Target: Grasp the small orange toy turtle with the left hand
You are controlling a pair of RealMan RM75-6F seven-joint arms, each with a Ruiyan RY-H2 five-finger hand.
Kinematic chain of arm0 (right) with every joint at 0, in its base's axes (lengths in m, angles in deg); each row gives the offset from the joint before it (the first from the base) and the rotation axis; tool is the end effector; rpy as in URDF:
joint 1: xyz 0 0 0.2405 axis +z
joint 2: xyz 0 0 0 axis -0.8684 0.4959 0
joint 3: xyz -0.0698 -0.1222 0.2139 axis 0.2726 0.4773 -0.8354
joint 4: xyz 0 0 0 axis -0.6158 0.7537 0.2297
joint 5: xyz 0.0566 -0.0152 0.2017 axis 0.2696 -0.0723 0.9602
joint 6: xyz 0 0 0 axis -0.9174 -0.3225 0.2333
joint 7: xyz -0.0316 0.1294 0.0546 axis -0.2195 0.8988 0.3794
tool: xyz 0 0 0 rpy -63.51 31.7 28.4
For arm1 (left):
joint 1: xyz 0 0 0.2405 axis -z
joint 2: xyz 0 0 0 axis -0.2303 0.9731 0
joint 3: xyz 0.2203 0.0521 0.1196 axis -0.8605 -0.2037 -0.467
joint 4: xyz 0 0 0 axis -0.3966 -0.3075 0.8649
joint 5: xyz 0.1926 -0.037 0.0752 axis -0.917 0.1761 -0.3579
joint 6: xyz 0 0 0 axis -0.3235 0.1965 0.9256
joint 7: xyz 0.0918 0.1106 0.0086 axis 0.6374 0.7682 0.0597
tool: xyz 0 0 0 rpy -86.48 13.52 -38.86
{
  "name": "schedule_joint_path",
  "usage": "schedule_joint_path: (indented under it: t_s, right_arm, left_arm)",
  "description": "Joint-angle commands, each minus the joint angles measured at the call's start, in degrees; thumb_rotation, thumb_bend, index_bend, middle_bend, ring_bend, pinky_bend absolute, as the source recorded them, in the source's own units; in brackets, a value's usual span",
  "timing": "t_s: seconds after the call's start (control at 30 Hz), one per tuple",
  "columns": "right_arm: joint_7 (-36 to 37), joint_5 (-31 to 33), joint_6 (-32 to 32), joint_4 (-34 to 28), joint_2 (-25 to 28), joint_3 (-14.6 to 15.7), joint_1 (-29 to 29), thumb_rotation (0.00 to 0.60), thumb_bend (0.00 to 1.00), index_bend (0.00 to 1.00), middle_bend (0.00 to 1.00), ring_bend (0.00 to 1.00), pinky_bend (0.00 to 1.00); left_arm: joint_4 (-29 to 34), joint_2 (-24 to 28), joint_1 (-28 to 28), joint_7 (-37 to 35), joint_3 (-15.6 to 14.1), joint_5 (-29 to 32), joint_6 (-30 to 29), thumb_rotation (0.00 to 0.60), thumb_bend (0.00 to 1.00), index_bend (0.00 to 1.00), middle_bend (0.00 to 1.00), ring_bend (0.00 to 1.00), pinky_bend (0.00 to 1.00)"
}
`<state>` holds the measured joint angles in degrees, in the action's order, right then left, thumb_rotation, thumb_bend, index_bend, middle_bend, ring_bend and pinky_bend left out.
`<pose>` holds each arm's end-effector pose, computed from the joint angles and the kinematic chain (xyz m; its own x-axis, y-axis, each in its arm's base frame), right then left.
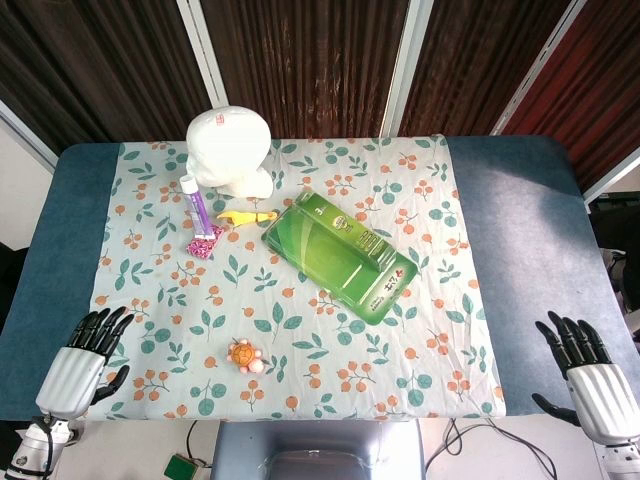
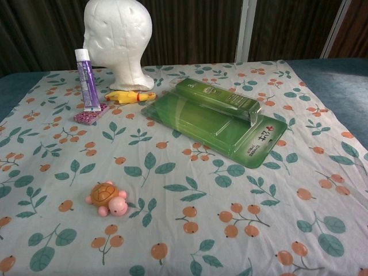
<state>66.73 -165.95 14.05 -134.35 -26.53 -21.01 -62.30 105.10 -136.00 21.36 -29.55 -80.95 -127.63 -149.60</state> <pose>-0.3042 -0.1182 0.1643 0.4856 -0.0712 0.8713 -0.8722 -0.1069 0.4773 -0.2964 0.1743 0.0998 0.5098 0.0042 0.8603 0.8285 -0.2719 -0.4896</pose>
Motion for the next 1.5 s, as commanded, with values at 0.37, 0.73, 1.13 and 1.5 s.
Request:
schedule_joint_path:
  t_s: [0.37,0.73,1.13,1.5]
  right_arm:
    - [0.3,-0.2,0.3,-0.3,0.2,-0.1,0.1,0.600,0.13,0.00,0.00,0.00,0.00]
    - [1.4,-0.4,-0.1,-0.4,0.5,-0.1,0.6,0.600,0.13,0.00,0.00,0.00,0.00]
    - [2.6,-0.7,0.4,-0.4,1.1,0.0,0.4,0.600,0.13,0.00,0.00,0.00,0.00]
    - [3.3,-0.7,0.9,-0.4,1.5,0.0,0.2,0.600,0.13,0.00,0.00,0.00,0.00]
  left_arm:
    - [-1.9,-2.9,2.4,1.1,-3.5,-6.1,3.6,0.600,0.35,0.00,0.03,0.17,0.26]
    - [-6.7,-12.0,9.1,4.2,-5.3,-13.4,11.5,0.600,0.36,0.00,0.07,0.65,0.84]
    - [-9.4,-19.2,13.1,11.4,-1.0,-9.2,17.8,0.600,0.38,0.03,0.09,0.88,1.00]
    - [-12.1,-22.3,14.9,13.4,-0.4,-7.5,18.0,0.600,0.43,0.18,0.23,0.89,1.00]
